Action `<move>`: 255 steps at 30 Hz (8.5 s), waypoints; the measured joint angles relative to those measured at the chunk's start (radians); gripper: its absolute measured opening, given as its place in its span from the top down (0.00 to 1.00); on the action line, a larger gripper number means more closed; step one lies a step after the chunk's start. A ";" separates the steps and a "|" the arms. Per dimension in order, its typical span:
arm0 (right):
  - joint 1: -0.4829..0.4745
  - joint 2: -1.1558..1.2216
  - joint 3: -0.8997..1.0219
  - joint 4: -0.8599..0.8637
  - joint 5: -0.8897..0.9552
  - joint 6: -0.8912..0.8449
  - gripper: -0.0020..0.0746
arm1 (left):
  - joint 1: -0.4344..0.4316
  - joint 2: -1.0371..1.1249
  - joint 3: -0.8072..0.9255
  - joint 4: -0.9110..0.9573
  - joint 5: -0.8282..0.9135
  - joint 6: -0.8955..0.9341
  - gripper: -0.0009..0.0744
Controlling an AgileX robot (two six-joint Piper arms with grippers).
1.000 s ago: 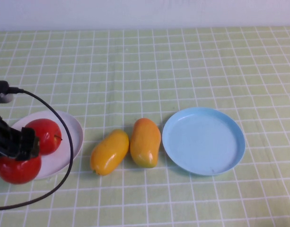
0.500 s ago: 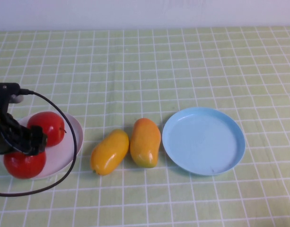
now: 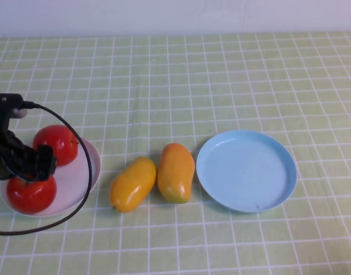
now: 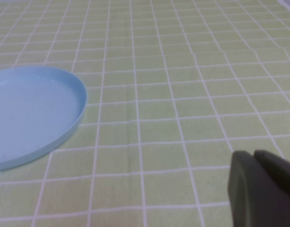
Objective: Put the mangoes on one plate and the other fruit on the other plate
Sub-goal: Put one type of fruit in the left plate, then put another type of fruit in the right plate
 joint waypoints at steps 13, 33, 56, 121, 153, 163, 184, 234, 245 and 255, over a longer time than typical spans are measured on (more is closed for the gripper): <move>0.000 0.000 0.000 0.000 0.000 0.000 1.00 | -0.006 -0.433 0.038 0.005 0.103 -0.008 0.69; 0.000 0.000 0.000 0.000 0.000 0.000 1.00 | -0.006 -1.181 0.273 0.075 0.393 -0.008 0.98; 0.000 0.000 0.000 0.000 0.002 0.000 1.00 | -0.006 -1.478 0.819 0.024 -0.324 -0.059 0.98; 0.017 0.000 0.000 0.395 -0.237 0.000 1.00 | -0.006 -1.480 0.911 0.058 -0.148 -0.059 0.98; 0.101 0.968 -0.708 0.508 0.333 -0.225 1.00 | -0.006 -1.480 0.911 0.058 -0.148 -0.059 0.98; 0.490 1.350 -1.013 0.358 0.320 -0.118 0.98 | -0.006 -1.480 0.911 0.058 -0.148 -0.059 0.98; 0.715 1.997 -1.688 0.044 0.516 0.346 0.32 | -0.006 -1.480 0.911 0.058 -0.148 -0.059 0.98; 0.769 2.241 -1.910 -0.096 0.615 0.389 0.26 | -0.006 -1.480 0.911 0.058 -0.148 -0.059 0.98; 0.767 2.141 -1.901 -0.126 0.642 0.391 0.26 | -0.006 -1.480 0.911 0.058 -0.148 -0.059 0.98; 0.680 1.952 -1.677 -0.216 0.644 0.485 0.26 | -0.006 -1.480 0.911 0.058 -0.148 -0.059 0.98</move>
